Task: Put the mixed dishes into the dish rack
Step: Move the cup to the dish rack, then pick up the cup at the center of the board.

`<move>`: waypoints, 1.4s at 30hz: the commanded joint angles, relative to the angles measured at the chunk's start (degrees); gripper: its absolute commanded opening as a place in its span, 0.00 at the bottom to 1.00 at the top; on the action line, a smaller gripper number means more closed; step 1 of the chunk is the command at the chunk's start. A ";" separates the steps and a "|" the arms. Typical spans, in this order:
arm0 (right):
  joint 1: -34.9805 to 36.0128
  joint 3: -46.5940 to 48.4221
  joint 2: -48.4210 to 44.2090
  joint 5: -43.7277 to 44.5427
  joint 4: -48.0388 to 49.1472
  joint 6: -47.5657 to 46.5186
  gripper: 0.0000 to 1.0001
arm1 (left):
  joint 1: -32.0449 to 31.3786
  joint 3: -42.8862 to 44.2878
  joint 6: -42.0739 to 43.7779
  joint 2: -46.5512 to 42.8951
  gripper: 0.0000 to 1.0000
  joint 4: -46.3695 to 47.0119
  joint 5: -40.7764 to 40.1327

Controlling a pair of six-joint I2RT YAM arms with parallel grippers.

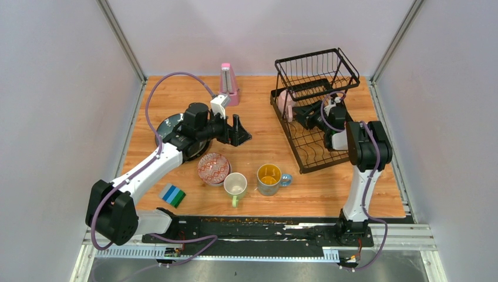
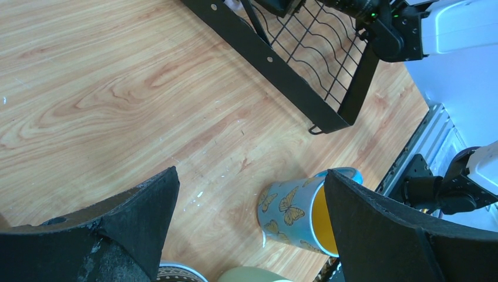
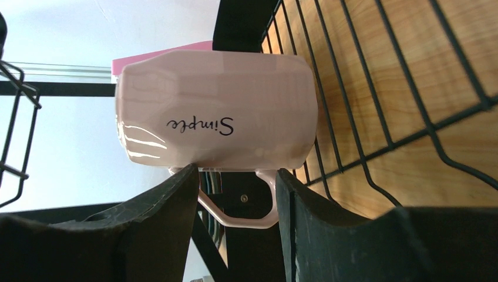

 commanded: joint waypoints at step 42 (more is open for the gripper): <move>1.07 -28.61 -57.90 -0.17 -32.31 -16.15 0.80 | -12.86 10.41 14.56 10.67 0.96 -14.42 0.94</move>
